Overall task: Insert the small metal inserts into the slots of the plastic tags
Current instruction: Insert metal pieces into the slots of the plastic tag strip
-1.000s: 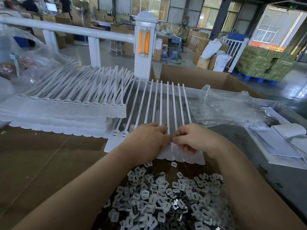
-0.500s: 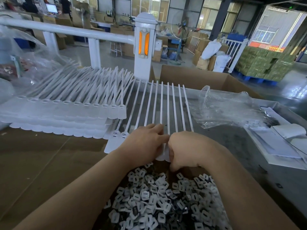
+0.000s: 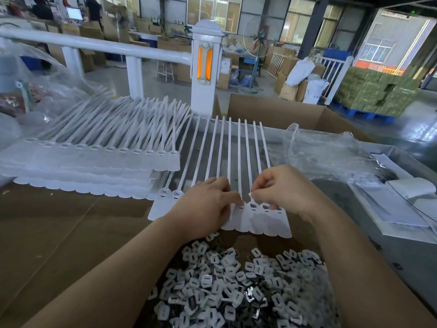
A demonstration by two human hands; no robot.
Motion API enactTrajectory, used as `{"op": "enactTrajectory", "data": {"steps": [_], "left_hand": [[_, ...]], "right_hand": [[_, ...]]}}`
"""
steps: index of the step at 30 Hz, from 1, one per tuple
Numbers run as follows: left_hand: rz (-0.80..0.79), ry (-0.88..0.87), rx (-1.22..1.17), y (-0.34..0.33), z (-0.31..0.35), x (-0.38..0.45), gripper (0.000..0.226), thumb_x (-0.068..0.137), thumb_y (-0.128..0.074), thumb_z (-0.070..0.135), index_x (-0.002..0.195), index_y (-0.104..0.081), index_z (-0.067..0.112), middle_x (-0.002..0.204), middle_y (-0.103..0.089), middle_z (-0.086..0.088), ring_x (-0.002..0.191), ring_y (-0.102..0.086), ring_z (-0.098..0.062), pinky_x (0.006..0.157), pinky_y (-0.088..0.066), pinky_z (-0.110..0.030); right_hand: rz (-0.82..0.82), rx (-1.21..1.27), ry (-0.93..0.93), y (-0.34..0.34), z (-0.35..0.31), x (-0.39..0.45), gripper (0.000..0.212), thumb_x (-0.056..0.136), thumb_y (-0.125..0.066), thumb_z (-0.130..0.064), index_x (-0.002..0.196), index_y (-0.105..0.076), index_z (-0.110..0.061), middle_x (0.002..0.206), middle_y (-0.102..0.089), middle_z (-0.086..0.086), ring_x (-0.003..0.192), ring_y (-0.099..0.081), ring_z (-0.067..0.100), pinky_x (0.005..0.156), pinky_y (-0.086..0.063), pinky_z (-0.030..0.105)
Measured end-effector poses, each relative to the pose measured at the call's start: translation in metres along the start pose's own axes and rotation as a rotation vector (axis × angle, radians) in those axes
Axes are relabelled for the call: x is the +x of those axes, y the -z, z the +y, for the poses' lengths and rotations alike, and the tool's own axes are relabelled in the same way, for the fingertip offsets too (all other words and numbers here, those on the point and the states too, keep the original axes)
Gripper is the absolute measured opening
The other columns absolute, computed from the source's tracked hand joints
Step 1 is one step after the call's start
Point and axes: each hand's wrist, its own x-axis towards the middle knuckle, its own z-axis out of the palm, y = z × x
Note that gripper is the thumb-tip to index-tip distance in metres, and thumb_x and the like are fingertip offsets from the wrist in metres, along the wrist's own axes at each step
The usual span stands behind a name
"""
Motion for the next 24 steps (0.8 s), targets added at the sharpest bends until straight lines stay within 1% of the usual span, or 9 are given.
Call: {"op": "enactTrajectory", "data": {"steps": [1,2,5,7,9,14,17,19,24], "left_hand": [[0.002,0.001,-0.001,0.0,0.0,0.0,0.034,0.096,-0.049,0.019,0.122,-0.065,0.034,0.101,-0.053,0.003,0.098,-0.052,-0.016,0.082,-0.045,-0.032],[0.002,0.002,-0.001,0.0,0.0,0.0,0.034,0.096,-0.049,0.019,0.122,-0.065,0.033,0.101,-0.053,0.003,0.097,-0.052,-0.016,0.082,-0.045,-0.033],[0.004,0.006,0.002,-0.001,0.0,0.0,0.034,0.096,-0.049,0.019,0.122,-0.065,0.034,0.101,-0.053,0.003,0.097,-0.053,-0.016,0.082,-0.046,-0.034],[0.004,0.005,0.002,-0.001,0.001,0.0,0.034,0.096,-0.049,0.019,0.122,-0.065,0.034,0.101,-0.053,0.003,0.096,-0.052,-0.016,0.082,-0.046,-0.034],[0.008,0.005,0.003,-0.001,0.001,0.0,0.034,0.096,-0.049,0.019,0.121,-0.065,0.034,0.1,-0.053,0.003,0.096,-0.053,-0.016,0.081,-0.046,-0.034],[0.01,-0.004,0.011,-0.002,0.0,0.0,0.033,0.095,-0.05,0.018,0.121,-0.066,0.031,0.1,-0.053,0.002,0.097,-0.053,-0.017,0.081,-0.045,-0.032],[0.01,-0.006,0.011,-0.003,0.0,0.0,0.033,0.096,-0.05,0.018,0.121,-0.065,0.032,0.101,-0.052,0.003,0.097,-0.052,-0.016,0.082,-0.045,-0.032],[0.012,-0.007,0.013,-0.003,0.0,0.0,0.032,0.096,-0.049,0.018,0.121,-0.065,0.032,0.101,-0.053,0.003,0.097,-0.052,-0.016,0.082,-0.045,-0.032],[0.002,-0.002,0.023,-0.003,-0.001,0.001,0.033,0.097,-0.048,0.021,0.123,-0.063,0.032,0.103,-0.052,0.003,0.098,-0.051,-0.015,0.083,-0.044,-0.031]], "right_hand": [[0.031,0.023,0.001,-0.001,0.004,0.002,0.013,0.086,-0.074,-0.018,0.079,-0.071,-0.028,0.067,-0.069,-0.018,0.061,-0.066,-0.002,0.048,-0.049,0.011],[0.048,0.032,0.0,-0.002,0.007,0.004,0.014,0.087,-0.074,-0.018,0.079,-0.071,-0.029,0.066,-0.068,-0.02,0.061,-0.065,-0.004,0.047,-0.046,0.01],[0.047,-0.007,0.001,-0.008,0.014,0.007,0.02,0.091,-0.07,-0.021,0.077,-0.068,-0.036,0.069,-0.069,-0.017,0.061,-0.063,-0.009,0.046,-0.043,0.009],[0.042,-0.055,0.0,-0.013,0.017,0.008,0.025,0.093,-0.068,-0.022,0.077,-0.065,-0.04,0.077,-0.068,-0.018,0.065,-0.066,-0.004,0.05,-0.044,0.008],[0.04,-0.09,-0.003,-0.016,0.018,0.009,0.025,0.094,-0.067,-0.021,0.077,-0.064,-0.04,0.081,-0.069,-0.017,0.071,-0.067,0.002,0.058,-0.048,0.013],[0.002,-0.145,-0.002,-0.017,0.018,0.01,0.022,0.095,-0.064,-0.017,0.084,-0.068,-0.036,0.081,-0.068,-0.016,0.074,-0.067,0.004,0.063,-0.049,0.016],[-0.032,-0.172,0.002,-0.017,0.015,0.01,0.029,0.096,-0.062,-0.016,0.077,-0.062,-0.038,0.082,-0.068,-0.015,0.077,-0.066,0.005,0.066,-0.052,0.02],[-0.044,-0.172,0.0,-0.016,0.014,0.01,0.029,0.096,-0.062,-0.015,0.077,-0.062,-0.037,0.083,-0.067,-0.014,0.079,-0.065,0.005,0.069,-0.052,0.021],[-0.049,-0.188,-0.005,-0.016,0.012,0.009,0.018,0.094,-0.064,-0.016,0.084,-0.069,-0.031,0.084,-0.068,-0.013,0.08,-0.065,0.005,0.076,-0.058,0.027]]}}
